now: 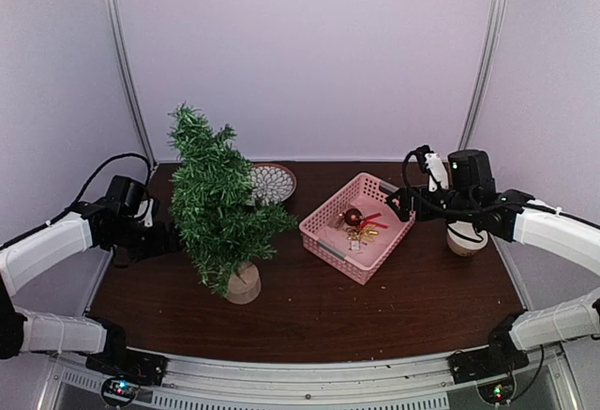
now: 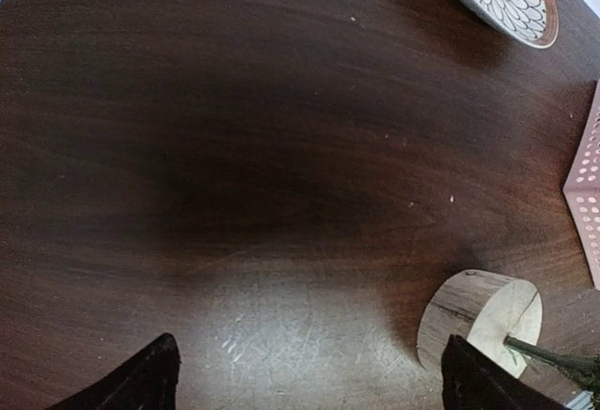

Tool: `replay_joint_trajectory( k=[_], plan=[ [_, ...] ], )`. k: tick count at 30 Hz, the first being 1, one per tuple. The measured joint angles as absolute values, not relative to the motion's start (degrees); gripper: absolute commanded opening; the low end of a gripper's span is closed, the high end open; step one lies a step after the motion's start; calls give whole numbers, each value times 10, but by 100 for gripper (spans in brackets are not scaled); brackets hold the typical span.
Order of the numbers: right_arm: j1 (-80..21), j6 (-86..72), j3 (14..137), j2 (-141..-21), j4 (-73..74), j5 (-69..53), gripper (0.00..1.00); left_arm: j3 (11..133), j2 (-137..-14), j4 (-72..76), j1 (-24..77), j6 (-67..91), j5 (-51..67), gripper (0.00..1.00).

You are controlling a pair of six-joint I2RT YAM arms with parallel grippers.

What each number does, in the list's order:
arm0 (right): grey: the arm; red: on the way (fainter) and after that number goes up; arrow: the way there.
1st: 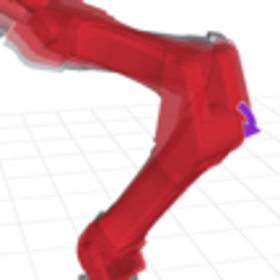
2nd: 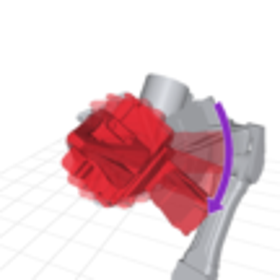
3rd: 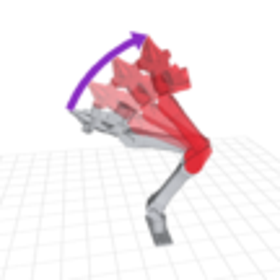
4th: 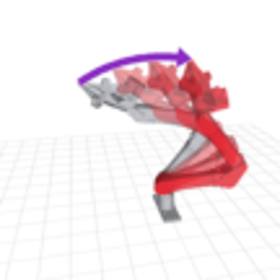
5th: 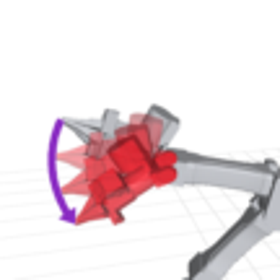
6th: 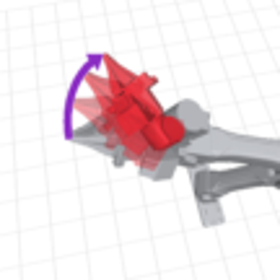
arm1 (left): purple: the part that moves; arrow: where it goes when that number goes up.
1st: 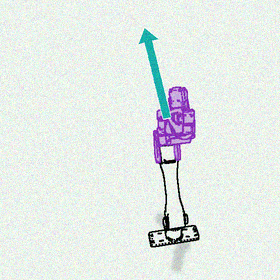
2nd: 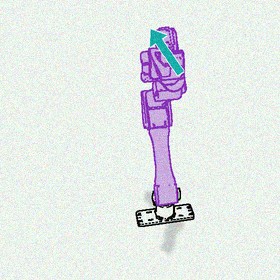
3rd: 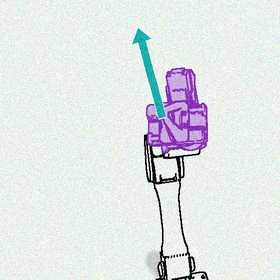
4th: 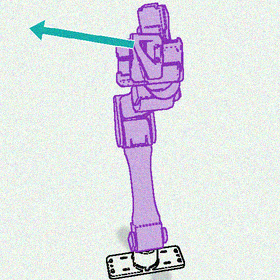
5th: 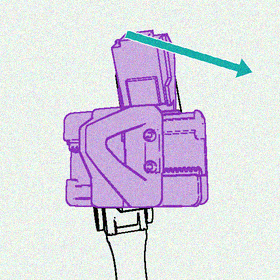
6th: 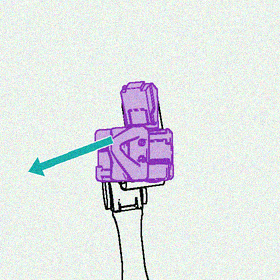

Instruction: Decorate the small christmas tree

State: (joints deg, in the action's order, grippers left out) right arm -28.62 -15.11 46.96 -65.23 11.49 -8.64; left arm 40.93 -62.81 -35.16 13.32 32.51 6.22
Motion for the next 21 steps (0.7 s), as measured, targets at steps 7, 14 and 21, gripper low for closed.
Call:
replay_joint_trajectory(
  k=[7,14,21],
  plan=[
    [-364,-106,573,-735,185,-107,97,409,-645,-339,138,330,130,98],
    [-454,-63,672,-840,261,-118,77,401,-641,-320,152,338,182,98],
    [-499,-32,734,-959,309,-122,58,361,-632,-291,174,366,217,93]
  ],
)
